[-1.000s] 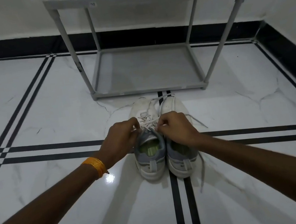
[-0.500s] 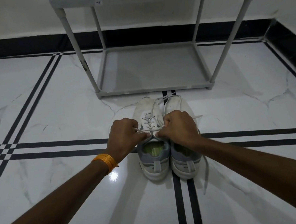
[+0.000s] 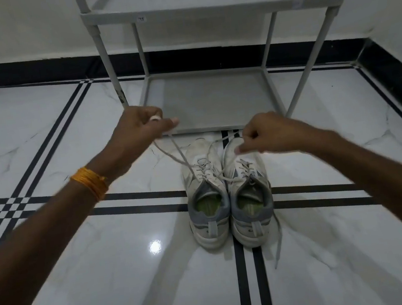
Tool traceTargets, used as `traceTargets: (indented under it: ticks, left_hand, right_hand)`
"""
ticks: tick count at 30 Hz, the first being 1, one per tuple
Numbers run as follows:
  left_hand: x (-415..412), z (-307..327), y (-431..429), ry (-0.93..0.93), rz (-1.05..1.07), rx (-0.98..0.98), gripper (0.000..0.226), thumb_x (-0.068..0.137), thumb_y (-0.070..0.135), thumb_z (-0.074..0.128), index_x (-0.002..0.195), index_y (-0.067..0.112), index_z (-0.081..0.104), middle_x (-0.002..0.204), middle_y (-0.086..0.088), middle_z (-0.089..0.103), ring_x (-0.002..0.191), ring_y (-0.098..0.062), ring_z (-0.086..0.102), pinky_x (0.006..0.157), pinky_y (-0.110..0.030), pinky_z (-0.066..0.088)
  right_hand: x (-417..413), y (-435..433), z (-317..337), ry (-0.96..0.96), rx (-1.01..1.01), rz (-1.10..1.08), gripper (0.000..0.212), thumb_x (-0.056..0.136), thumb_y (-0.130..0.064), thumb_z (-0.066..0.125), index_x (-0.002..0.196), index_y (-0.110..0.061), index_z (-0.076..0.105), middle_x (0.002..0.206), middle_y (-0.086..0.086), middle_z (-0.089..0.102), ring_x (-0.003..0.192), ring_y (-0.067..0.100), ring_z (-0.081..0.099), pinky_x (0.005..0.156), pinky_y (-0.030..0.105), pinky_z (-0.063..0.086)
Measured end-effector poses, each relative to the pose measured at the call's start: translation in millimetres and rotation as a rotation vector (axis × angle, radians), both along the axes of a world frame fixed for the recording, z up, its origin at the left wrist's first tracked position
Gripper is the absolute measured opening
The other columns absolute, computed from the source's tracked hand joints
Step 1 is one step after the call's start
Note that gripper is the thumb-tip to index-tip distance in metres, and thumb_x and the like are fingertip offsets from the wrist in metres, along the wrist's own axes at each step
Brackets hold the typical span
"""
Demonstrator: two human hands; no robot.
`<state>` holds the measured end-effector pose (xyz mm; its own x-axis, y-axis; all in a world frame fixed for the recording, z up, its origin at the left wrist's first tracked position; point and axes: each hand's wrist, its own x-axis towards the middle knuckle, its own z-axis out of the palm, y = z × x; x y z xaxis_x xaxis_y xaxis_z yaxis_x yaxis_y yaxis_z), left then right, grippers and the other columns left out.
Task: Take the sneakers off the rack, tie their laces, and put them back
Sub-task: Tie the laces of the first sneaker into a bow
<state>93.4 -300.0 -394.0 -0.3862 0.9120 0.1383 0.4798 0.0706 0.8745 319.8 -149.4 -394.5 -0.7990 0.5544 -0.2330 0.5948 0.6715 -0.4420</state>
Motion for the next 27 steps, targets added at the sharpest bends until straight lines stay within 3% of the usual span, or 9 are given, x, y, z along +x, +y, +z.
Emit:
traceTargets:
  ticks: [2,4,9,11,13,15,16,20,27]
  left_hand:
    - [7.7,14.2,6.4,-0.072,-0.076,0.053,0.040,0.091,0.020,0.065,0.067,-0.006,0.048,0.068,-0.024,0.048,0.069,-0.026,0.054,0.063,-0.016,0.049]
    - [25.4,17.2,10.3,0.081,-0.208,0.017,0.034,0.092,0.024,0.063,0.072,-0.002,0.057,0.076,-0.018,0.056,0.066,-0.024,0.060,0.057,-0.023,0.052]
    - [67.1,-2.1,23.3,1.034,-0.525,0.024,0.034,0.095,0.041,0.054,0.078,0.015,0.069,0.132,0.003,0.060,0.073,-0.010,0.064,0.063,-0.031,0.052]
    - [65.2,-3.2,33.1,1.216,-0.439,-0.061,0.037,0.097,0.042,0.048,0.093,0.014,0.070,0.128,0.000,0.062,0.077,-0.018,0.066,0.062,-0.030,0.048]
    - [59.0,-0.3,40.4,1.277,-0.334,-0.153,0.038,0.099,0.043,0.044,0.092,0.015,0.068,0.097,-0.001,0.069,0.069,-0.019,0.062,0.058,-0.029,0.042]
    - [55.5,4.5,44.3,1.122,-0.263,-0.189,0.037,0.097,0.042,0.047,0.076,0.016,0.064,0.067,0.001,0.058,0.059,-0.019,0.056,0.055,-0.028,0.037]
    - [55.7,6.8,44.9,0.914,-0.244,-0.204,0.040,0.097,0.041,0.050,0.065,0.017,0.056,0.058,0.002,0.050,0.053,-0.018,0.052,0.053,-0.027,0.035]
    - [58.8,17.5,42.9,-0.040,-0.136,-0.221,0.044,0.097,0.032,0.053,0.056,0.018,0.046,0.051,0.004,0.041,0.044,-0.009,0.037,0.042,-0.018,0.031]
    - [55.7,21.2,38.2,-0.220,-0.136,-0.206,0.041,0.097,0.036,0.051,0.062,0.015,0.052,0.058,-0.001,0.046,0.048,-0.011,0.042,0.049,-0.022,0.034]
  right_hand:
    - [-1.1,7.1,31.6,0.125,0.011,-0.011,0.037,0.086,-0.035,0.068,0.060,-0.015,0.053,0.056,-0.003,0.054,0.046,0.006,0.046,0.051,0.023,0.038]
    - [-6.8,9.3,50.8,0.234,0.027,0.006,0.033,0.089,-0.036,0.064,0.066,-0.013,0.057,0.062,-0.001,0.059,0.053,0.010,0.052,0.057,0.028,0.045]
    - [-33.8,-3.9,54.1,0.333,0.090,0.092,0.033,0.092,-0.036,0.060,0.074,-0.009,0.064,0.071,0.006,0.067,0.061,0.021,0.059,0.062,0.034,0.049]
    - [-41.0,-9.2,49.9,0.354,0.099,0.108,0.033,0.092,-0.036,0.060,0.074,-0.009,0.063,0.074,0.011,0.068,0.064,0.025,0.061,0.059,0.033,0.047]
    - [-41.2,-11.4,45.0,0.378,0.113,0.100,0.031,0.092,-0.034,0.061,0.074,-0.009,0.064,0.075,0.009,0.068,0.062,0.020,0.061,0.059,0.033,0.048]
    - [-36.8,-8.6,37.2,0.392,0.133,0.078,0.019,0.091,-0.028,0.062,0.083,-0.011,0.067,0.084,0.003,0.069,0.063,0.008,0.060,0.061,0.031,0.048]
    - [-33.7,-6.4,33.2,0.400,0.136,0.055,0.009,0.089,-0.021,0.063,0.091,-0.013,0.068,0.092,0.000,0.067,0.066,0.004,0.059,0.064,0.029,0.047]
    - [-24.1,-8.6,21.5,0.410,0.031,-0.114,0.035,0.074,-0.012,0.073,0.108,-0.021,0.068,0.095,-0.003,0.060,0.068,0.009,0.056,0.062,0.024,0.047]
    - [-32.7,-25.2,12.2,0.468,-0.122,-0.088,0.014,0.081,-0.025,0.071,0.078,-0.011,0.072,0.073,0.009,0.070,0.068,0.022,0.065,0.066,0.041,0.053]
